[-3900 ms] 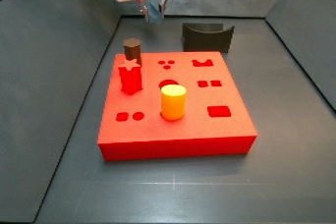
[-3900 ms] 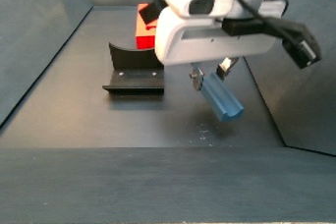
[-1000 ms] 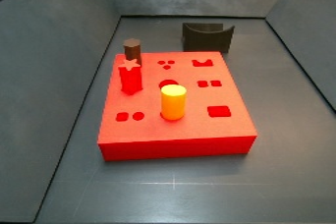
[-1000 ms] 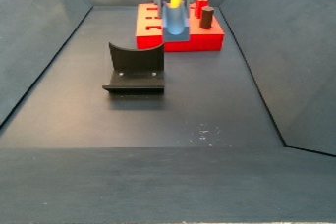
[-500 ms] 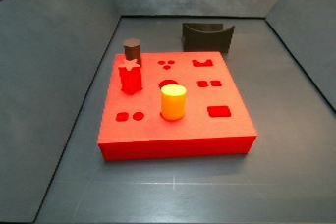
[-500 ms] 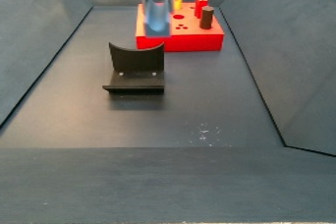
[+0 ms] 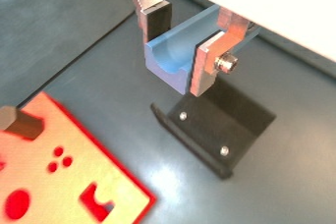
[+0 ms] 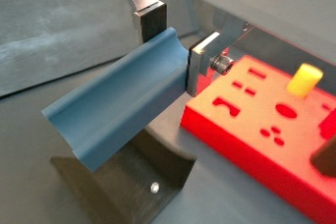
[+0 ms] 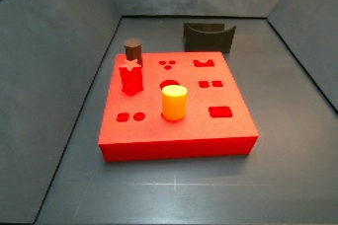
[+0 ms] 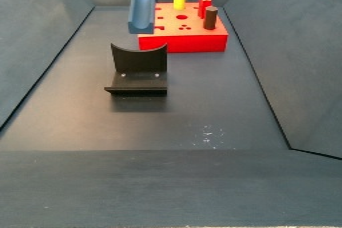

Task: Pick up the arch object. Move up. Place the arch object on the fixture. Regrasp the arch object. Move to above the board. Insert the arch object.
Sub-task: Place the arch object on the fixture.

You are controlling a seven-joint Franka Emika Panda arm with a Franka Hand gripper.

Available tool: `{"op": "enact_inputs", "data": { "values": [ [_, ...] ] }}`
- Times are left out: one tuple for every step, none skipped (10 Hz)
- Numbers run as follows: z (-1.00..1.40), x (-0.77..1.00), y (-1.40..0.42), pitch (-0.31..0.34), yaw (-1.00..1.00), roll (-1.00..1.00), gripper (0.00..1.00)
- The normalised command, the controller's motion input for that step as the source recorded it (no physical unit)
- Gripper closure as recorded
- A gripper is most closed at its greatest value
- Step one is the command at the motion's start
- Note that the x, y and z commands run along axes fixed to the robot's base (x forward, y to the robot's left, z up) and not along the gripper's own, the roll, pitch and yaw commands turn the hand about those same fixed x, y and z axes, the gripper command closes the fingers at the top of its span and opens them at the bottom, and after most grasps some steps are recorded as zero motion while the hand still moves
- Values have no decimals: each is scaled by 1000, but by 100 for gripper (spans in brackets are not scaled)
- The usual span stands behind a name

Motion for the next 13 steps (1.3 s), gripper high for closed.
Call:
{"op": "enact_inputs", "data": {
  "values": [
    [-6, 287, 38, 19, -53, -1000, 100],
    [-7, 225, 38, 41, -58, -1000, 100],
    [-10, 139, 44, 67, -68, -911, 100],
    [-14, 78, 47, 69, -69, -743, 100],
    [-8, 57, 46, 52, -75, -571, 100],
    [-15, 62, 43, 47, -79, -391, 100],
    [-9, 68, 25, 51, -71, -224, 100],
    [-1000, 127, 132, 176, 8, -1000, 100],
    [-1000, 130, 136, 171, 0, -1000, 100],
    [-1000, 140, 139, 199, -45, -1000, 100],
    [-1000, 156, 134, 227, -93, -916, 100],
    [-1000, 160, 138, 204, -127, -754, 100],
    [-1000, 165, 139, 166, -161, -588, 100]
  ]
}}
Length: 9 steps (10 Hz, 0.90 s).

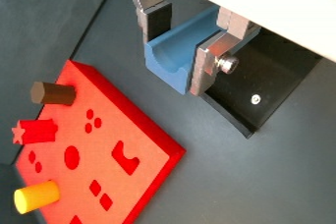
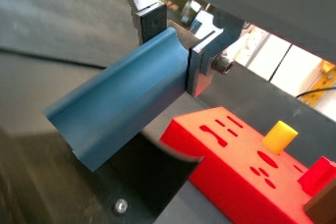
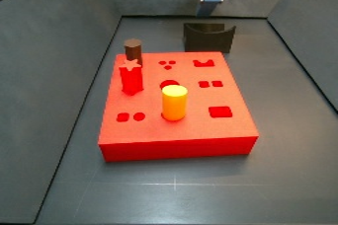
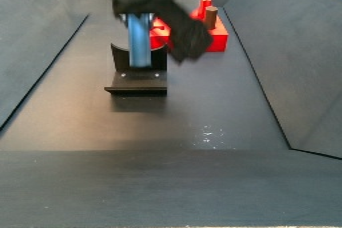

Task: Pick up the arch object. Move up. Place the arch object on the fixture. Regrasp the arch object. Move to above the board. Insert the arch object.
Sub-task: Place the arch object on the fixture.

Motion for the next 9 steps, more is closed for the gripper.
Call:
{"op": "enact_inputs", "data": {
  "values": [
    [-1000, 171, 140, 132, -185, -418, 100],
    [-1000, 186, 132, 89, -196, -229, 100],
    [-912, 173, 117, 52, -193, -165, 100],
    [-641, 128, 86, 7, -180, -137, 100],
    [-558, 110, 117, -19, -164, -97, 100],
    [-500, 81, 152, -50, -135, -80, 100],
    [-490, 82, 157, -54, -102, -79, 100],
    [-488, 82, 156, -54, -76, -79, 100],
    [-488, 80, 155, -53, -56, -80, 100]
  ]
}}
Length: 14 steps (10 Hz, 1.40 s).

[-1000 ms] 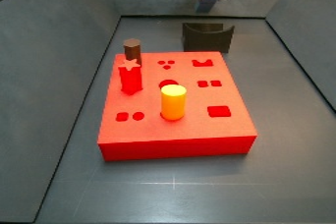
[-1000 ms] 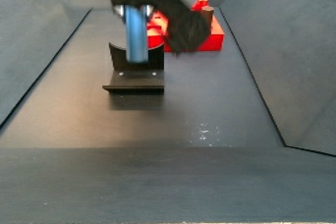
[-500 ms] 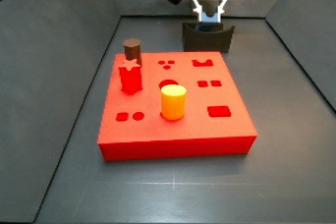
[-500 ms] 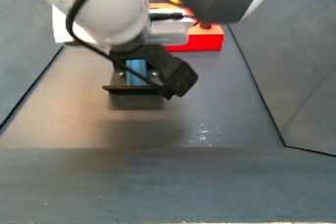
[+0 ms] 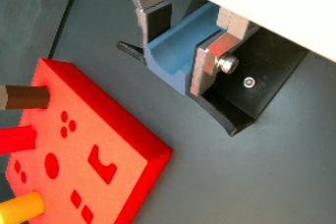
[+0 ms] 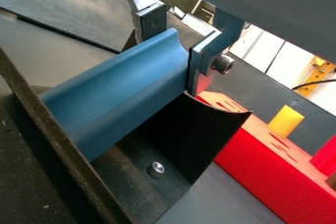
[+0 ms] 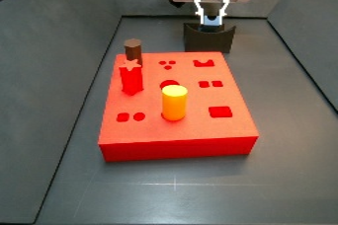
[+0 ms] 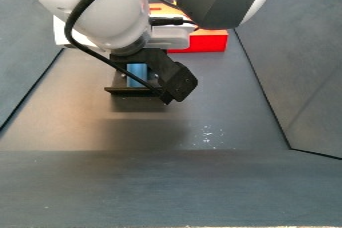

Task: Pick up the arch object. Move up. Place the arch object on the fixture. Regrasp the arch object. Move to above the board. Insert the arch object.
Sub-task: Place the arch object on the fixture, then regrasp the arch object.

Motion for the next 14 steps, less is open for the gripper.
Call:
{"op": "enact_inputs", "data": {
  "values": [
    [0, 0, 0, 0, 0, 0, 0],
    [1000, 0, 0, 50, -22, 10, 0],
    [1000, 0, 3, 49, -20, 15, 0],
    [1000, -18, 7, 56, -17, 35, 0],
    [1000, -21, 3, 56, -20, 49, 0],
    [1000, -29, 3, 63, -23, 58, 0],
    [905, -32, 5, 65, -26, 59, 0],
    [730, -32, 6, 59, -29, 51, 0],
    [554, -30, 7, 53, -34, 47, 0],
    [304, -29, 7, 53, -35, 49, 0],
    [705, -114, -775, 52, 20, 1000, 0],
    [628, -106, -773, 52, 21, 1000, 0],
    [460, -110, -632, 40, 20, 1000, 0],
    [204, -115, -423, 29, 19, 1000, 0]
  ]
}}
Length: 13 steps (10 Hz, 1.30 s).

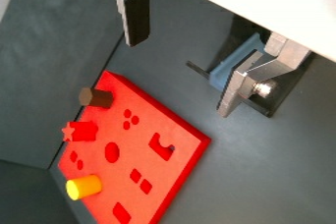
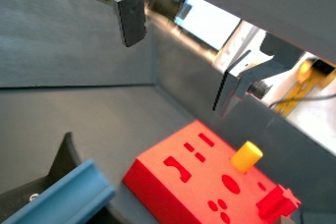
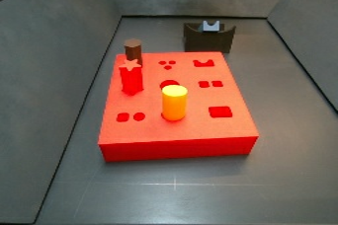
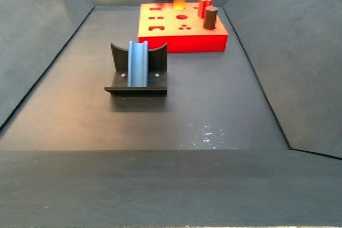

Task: Pick up the arch object. Move up. Place the arch object on the fixture. Regrasp the arch object. Move to above the board. Insert the arch object.
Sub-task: Regrasp the arch object.

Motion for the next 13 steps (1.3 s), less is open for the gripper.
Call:
{"op": "enact_inputs", "data": {
  "values": [
    [65, -81, -267, 26, 19, 1000, 0],
    [39, -56, -148, 25, 19, 1000, 0],
    [38, -26, -26, 27, 19, 1000, 0],
    [18, -22, -8, 24, 19, 1000, 0],
    [16, -31, -15, 20, 20, 1000, 0],
    [19, -37, -18, 17, 20, 1000, 0],
    [12, -43, -22, 10, 21, 1000, 0],
    [3, -45, -23, 4, 22, 1000, 0],
    [7, -43, -21, -4, 23, 1000, 0],
    [7, -40, -22, -10, 24, 1000, 0],
    [8, -33, -19, -18, 25, 1000, 0],
    [9, -31, -18, -21, 26, 1000, 0],
    [6, -34, -17, -22, 27, 1000, 0]
  ]
}}
